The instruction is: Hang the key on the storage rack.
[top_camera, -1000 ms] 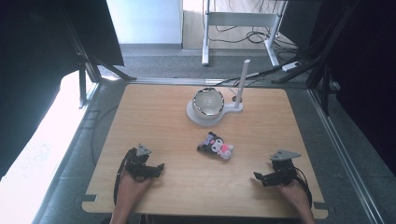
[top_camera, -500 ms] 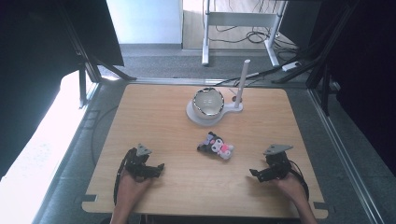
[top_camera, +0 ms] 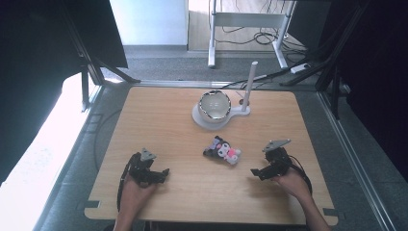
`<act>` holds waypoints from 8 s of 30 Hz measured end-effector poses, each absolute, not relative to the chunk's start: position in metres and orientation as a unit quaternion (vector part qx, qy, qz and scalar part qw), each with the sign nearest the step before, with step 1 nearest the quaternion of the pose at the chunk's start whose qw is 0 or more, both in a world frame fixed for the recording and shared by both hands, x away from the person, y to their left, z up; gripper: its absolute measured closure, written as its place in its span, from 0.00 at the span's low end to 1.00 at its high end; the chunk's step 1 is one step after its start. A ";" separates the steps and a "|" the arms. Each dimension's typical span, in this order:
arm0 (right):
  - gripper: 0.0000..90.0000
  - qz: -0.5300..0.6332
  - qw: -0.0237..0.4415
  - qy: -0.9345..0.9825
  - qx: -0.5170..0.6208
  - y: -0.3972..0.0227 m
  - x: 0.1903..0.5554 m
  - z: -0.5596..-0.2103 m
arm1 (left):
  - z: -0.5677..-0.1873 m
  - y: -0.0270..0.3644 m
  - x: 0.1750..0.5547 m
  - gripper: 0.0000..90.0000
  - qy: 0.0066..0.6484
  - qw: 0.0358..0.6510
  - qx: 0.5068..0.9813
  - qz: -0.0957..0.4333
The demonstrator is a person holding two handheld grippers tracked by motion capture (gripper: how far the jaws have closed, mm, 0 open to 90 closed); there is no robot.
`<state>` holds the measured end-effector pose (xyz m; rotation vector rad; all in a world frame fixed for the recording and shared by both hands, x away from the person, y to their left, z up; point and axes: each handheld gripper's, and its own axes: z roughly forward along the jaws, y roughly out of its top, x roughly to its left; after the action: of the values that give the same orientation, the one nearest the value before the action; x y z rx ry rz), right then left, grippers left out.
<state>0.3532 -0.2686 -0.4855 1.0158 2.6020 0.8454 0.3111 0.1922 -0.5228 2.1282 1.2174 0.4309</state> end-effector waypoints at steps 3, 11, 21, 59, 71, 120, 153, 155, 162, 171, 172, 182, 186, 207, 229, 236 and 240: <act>0.04 0.283 0.107 0.892 0.337 -0.262 0.358 -0.482 | -0.523 0.192 0.311 0.05 0.463 0.320 0.810 0.164; 0.05 0.248 0.097 0.913 0.309 -0.239 0.371 -0.475 | -0.523 0.192 0.311 0.05 0.463 0.320 0.810 0.164; 0.07 0.208 0.082 0.936 0.273 -0.207 0.386 -0.467 | -0.523 0.192 0.311 0.05 0.463 0.320 0.810 0.164; 0.46 0.087 0.044 0.977 0.191 -0.137 0.431 -0.455 | -0.523 0.192 0.311 0.04 0.463 0.320 0.810 0.164; 0.46 0.102 0.052 0.973 0.203 -0.165 0.433 -0.427 | -0.523 0.192 0.311 0.04 0.463 0.320 0.810 0.164; 0.46 0.143 0.123 0.920 0.343 -0.282 0.506 -0.327 | -0.523 0.192 0.311 0.04 0.463 0.321 0.810 0.165; 0.46 0.155 0.166 0.901 0.370 -0.291 0.544 -0.282 | -0.523 0.192 0.311 0.04 0.463 0.321 0.810 0.164; 0.46 0.156 0.169 0.901 0.369 -0.290 0.545 -0.280 | -0.523 0.192 0.311 0.04 0.463 0.321 0.810 0.164; 0.46 0.157 0.176 0.897 0.373 -0.285 0.551 -0.273 | -0.523 0.192 0.311 0.04 0.463 0.321 0.810 0.164; 0.46 0.160 0.172 0.902 0.363 -0.273 0.557 -0.278 | -0.523 0.192 0.311 0.04 0.463 0.320 0.810 0.164; 0.46 0.160 0.169 0.904 0.359 -0.272 0.557 -0.279 | -0.523 0.192 0.311 0.04 0.463 0.320 0.810 0.164; 0.46 0.169 0.132 0.916 0.338 -0.255 0.547 -0.303 | -0.523 0.192 0.311 0.04 0.463 0.321 0.809 0.164; 0.46 0.164 0.112 0.921 0.334 -0.253 0.547 -0.320 | -0.523 0.192 0.311 0.04 0.463 0.321 0.810 0.165; 0.35 0.162 0.118 0.913 0.355 -0.248 0.560 -0.388 | -0.523 0.192 0.311 0.04 0.463 0.321 0.810 0.164; 0.16 0.173 0.150 0.912 0.339 -0.254 0.538 -0.379 | -0.523 0.192 0.311 0.04 0.463 0.320 0.810 0.164; 0.15 0.172 0.141 0.919 0.325 -0.248 0.525 -0.382 | -0.523 0.192 0.311 0.04 0.463 0.320 0.810 0.164; 0.15 0.175 0.137 0.921 0.321 -0.245 0.518 -0.384 | -0.523 0.192 0.311 0.04 0.463 0.321 0.810 0.164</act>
<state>0.5183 -0.2452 -0.3839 0.9293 2.6639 0.5062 0.3111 0.1922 -0.5228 2.1278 1.2175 0.4301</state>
